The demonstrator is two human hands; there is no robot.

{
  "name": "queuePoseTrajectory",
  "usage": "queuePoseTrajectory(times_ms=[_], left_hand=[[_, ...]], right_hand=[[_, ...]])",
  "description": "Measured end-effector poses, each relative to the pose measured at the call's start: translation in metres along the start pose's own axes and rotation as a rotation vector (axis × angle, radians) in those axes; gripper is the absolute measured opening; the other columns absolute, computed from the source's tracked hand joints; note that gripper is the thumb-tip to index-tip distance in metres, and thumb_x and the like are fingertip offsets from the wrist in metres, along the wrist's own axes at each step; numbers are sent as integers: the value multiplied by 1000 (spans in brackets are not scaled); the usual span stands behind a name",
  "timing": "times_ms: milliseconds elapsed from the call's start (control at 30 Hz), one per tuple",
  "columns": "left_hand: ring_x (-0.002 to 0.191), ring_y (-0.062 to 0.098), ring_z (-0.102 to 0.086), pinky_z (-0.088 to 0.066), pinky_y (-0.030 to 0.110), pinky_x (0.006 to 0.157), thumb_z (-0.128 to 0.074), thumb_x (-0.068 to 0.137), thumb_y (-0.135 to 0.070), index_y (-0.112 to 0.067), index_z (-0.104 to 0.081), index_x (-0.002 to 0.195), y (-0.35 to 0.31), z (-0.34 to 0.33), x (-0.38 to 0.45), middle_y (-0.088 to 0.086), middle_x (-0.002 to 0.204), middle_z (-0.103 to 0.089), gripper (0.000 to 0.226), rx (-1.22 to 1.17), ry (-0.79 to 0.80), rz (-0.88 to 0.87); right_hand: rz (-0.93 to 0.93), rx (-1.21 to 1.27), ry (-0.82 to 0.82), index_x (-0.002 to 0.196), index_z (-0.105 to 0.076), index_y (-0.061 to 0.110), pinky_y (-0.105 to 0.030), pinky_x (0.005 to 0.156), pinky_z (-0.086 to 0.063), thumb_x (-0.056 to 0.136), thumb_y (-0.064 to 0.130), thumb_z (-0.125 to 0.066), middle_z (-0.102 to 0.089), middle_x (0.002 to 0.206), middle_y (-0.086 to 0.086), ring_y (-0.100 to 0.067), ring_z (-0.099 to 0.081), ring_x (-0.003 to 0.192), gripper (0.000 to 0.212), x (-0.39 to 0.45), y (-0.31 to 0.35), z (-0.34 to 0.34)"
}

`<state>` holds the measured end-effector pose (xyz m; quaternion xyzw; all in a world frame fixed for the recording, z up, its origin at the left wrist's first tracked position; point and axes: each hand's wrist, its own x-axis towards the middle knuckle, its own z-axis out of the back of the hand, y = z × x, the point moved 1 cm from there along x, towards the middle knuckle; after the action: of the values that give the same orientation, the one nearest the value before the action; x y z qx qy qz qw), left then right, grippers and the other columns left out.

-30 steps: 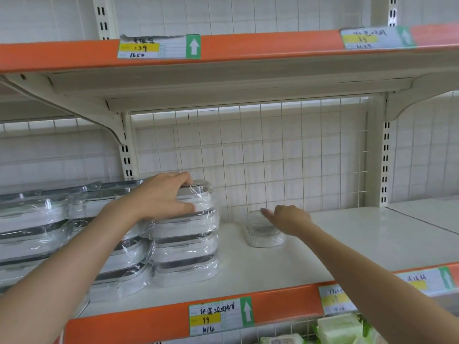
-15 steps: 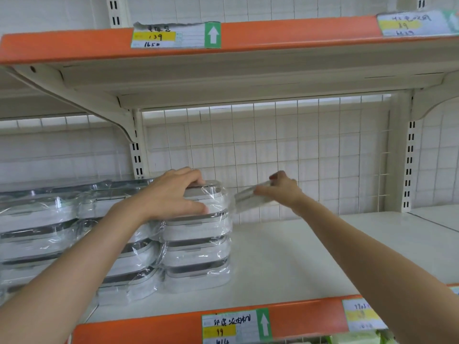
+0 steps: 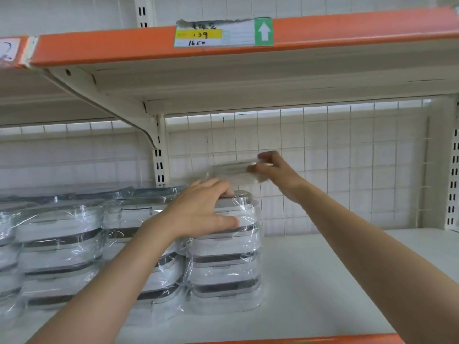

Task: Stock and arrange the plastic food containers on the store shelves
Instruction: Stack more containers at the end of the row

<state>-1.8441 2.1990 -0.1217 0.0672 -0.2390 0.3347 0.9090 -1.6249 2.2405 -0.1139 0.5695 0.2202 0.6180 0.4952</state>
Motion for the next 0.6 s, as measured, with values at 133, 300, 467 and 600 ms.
queuePoseTrajectory(times_ms=[133, 300, 467, 600], left_hand=[[114, 13, -40, -33, 28, 92, -66, 78, -51, -29, -48, 117, 1, 1, -1, -14, 123, -46, 48, -5, -5, 6], [114, 13, -43, -36, 30, 93, -65, 78, -55, -30, -48, 120, 3, 1, -2, -13, 123, -48, 52, -12, 9, 14], [120, 15, -44, -37, 33, 100, -62, 78, -59, -29, -42, 131, 3, 1, -4, -10, 132, -47, 64, 7, 26, 23], [122, 14, -40, -37, 29, 97, -67, 73, -62, -20, -26, 134, 9, 3, -10, -2, 140, -34, 84, -3, 88, 85]], right_hand=[[-136, -46, 239, 127, -52, 12, -32, 109, -28, 84, 12, -65, -55, 127, -5, -19, -45, 123, 45, 9, -13, -25], [-216, -90, 350, 139, -42, 20, -34, 113, -21, 93, 15, -53, -40, 146, 1, -15, -31, 138, 48, 12, -16, -21], [-61, -183, 346, 119, -58, 30, -30, 110, -28, 91, 31, -53, -51, 134, 9, -15, -38, 134, 29, -7, 16, -7], [-36, -428, 570, 125, -52, 34, -21, 97, -32, 73, 64, -62, -52, 128, 17, -2, -46, 119, 61, -40, 47, -13]])
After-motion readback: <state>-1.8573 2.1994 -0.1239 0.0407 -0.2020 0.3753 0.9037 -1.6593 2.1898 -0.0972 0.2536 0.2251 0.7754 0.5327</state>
